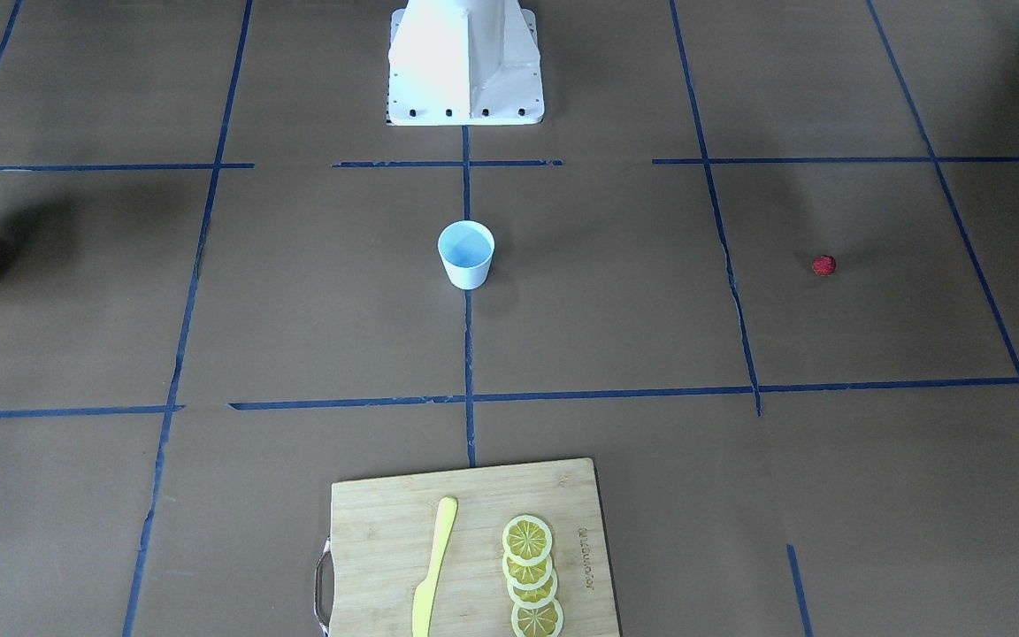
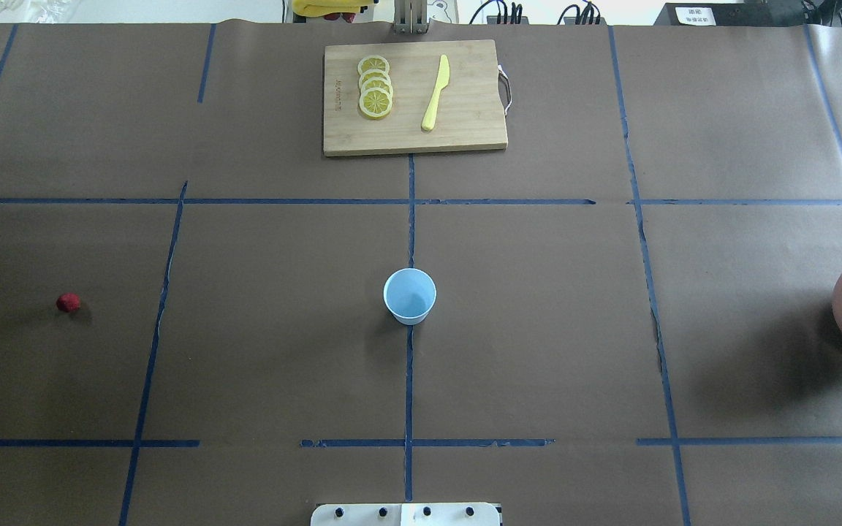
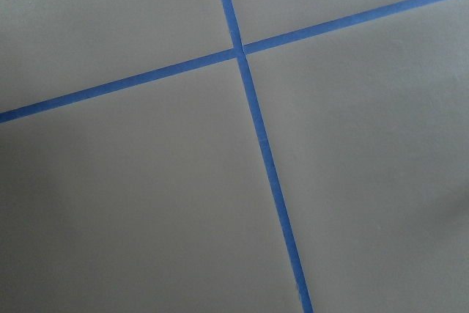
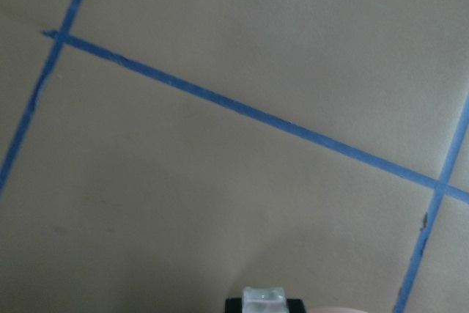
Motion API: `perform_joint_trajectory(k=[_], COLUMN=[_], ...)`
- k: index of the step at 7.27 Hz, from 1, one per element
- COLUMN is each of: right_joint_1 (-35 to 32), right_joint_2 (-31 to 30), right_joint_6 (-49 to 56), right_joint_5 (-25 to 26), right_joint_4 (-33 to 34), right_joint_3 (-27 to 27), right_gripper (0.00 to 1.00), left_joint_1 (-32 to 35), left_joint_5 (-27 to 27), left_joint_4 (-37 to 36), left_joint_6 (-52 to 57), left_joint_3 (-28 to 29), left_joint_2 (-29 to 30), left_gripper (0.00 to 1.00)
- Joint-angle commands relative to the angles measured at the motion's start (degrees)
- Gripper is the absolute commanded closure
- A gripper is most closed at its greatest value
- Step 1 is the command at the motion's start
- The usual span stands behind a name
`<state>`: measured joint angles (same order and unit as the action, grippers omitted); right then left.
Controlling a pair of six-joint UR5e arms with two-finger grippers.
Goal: Put ice and strawberries in cup
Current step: 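Carry the ice cube with the right gripper over the blue cup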
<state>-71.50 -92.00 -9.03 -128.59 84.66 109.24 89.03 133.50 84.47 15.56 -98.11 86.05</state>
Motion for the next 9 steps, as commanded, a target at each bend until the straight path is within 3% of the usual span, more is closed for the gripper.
perform_joint_trajectory(k=[1,2,5,6,7,9], right_joint_1=[5.89,10.64,28.11,32.35,35.79,41.94], right_joint_2=[6.28,10.66,22.18,27.00,32.97,41.51], right_joint_6=[-14.81,-21.31,-44.25,-49.10,-52.89,-62.11], right_joint_5=[-0.62,0.78,13.14,17.28,20.28,27.48], right_joint_4=[1.65,1.91,2.35,5.22,10.21,11.49], right_joint_3=[3.25,3.17,2.39,1.42,-0.15,-6.29], right_gripper=[0.99,0.99,0.99,1.00,0.99,0.99], left_joint_1=[0.00,0.00,0.00,0.00,0.00,0.00], left_joint_5=[0.00,0.00,0.09,0.09,0.09,0.09], left_joint_4=[0.00,0.08,0.09,0.09,0.09,0.00], left_joint_6=[0.00,0.00,0.00,0.08,0.08,0.08], left_joint_3=[-0.32,-0.59,-0.68,-0.68,-0.68,-0.68], left_joint_2=[0.00,0.09,0.09,0.09,0.09,0.09], left_gripper=[0.00,0.00,0.00,0.00,0.00,0.00])
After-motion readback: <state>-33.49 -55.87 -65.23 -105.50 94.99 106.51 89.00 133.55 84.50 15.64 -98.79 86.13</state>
